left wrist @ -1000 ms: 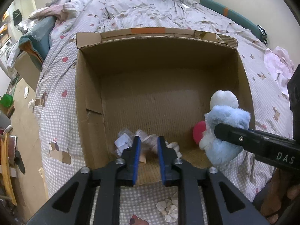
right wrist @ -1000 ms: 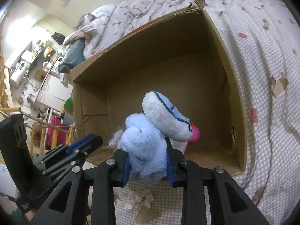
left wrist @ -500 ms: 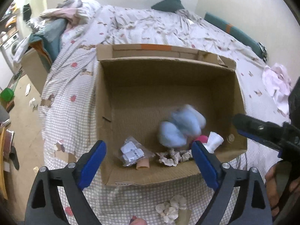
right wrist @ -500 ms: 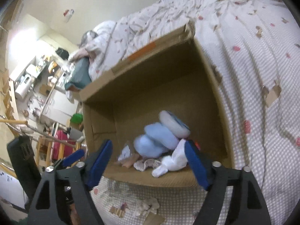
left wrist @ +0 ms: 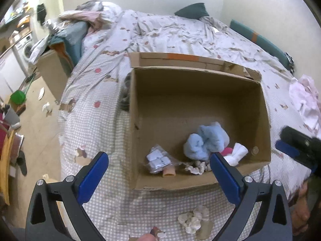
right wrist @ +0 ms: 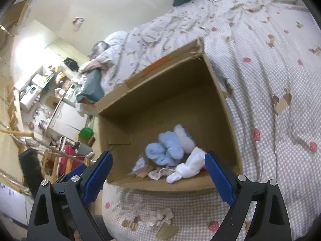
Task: Organize soft objects
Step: 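Withdraw both grippers from the box back over the bed, then grasp the translucent plastic strip on the bed with the right gripper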
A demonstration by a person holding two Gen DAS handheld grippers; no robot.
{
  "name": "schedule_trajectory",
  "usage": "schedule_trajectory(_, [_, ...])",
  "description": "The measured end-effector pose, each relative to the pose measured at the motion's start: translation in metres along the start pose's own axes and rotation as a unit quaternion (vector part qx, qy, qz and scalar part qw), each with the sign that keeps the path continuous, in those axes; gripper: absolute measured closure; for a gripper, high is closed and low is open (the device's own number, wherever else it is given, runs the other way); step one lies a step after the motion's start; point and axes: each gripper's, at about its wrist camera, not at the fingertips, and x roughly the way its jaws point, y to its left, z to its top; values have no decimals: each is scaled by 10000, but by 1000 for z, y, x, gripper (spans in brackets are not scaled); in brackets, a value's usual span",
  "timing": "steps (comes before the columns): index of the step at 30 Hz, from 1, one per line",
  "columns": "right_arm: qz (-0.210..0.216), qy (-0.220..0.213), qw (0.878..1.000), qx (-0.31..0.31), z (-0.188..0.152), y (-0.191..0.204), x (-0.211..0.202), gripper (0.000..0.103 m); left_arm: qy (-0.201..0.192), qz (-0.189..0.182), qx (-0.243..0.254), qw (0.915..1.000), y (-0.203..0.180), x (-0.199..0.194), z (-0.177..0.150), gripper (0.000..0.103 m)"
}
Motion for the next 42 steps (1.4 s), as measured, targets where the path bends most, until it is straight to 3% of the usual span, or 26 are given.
schedule_trajectory(4, [-54, -15, 9999, -157, -7, 7, -10, 4, 108, -84, -225, 9997, 9, -5, -5, 2])
schedule_trajectory(8, [-63, -54, 9997, -245, -15, 9, -19, 4, 175, 103, -148, 9997, 10, -9, -18, 2])
schedule_trajectory(14, [-122, -41, 9997, -231, -28, 9, -28, 4, 356, 56, -65, 9993, 7, -14, -39, 2])
schedule_trajectory(24, [-266, 260, 9993, -9, -64, 5, -34, 4, 557, 1, -67, 9984, 4, -25, -71, 2])
schedule_trajectory(26, [-413, 339, 9986, -37, -71, 5, -32, 4, 606, -1, -93, 9981, 4, -25, -75, 2])
schedule_trajectory(31, [-1362, 630, 9882, -311, -87, 1, -20, 4, 645, -35, -162, 9978, 4, -25, -82, 2])
schedule_trajectory(42, [-1622, 1549, 9740, -312, -103, -23, 19, 4, 780, 464, -559, 9943, 26, -9, -78, 2])
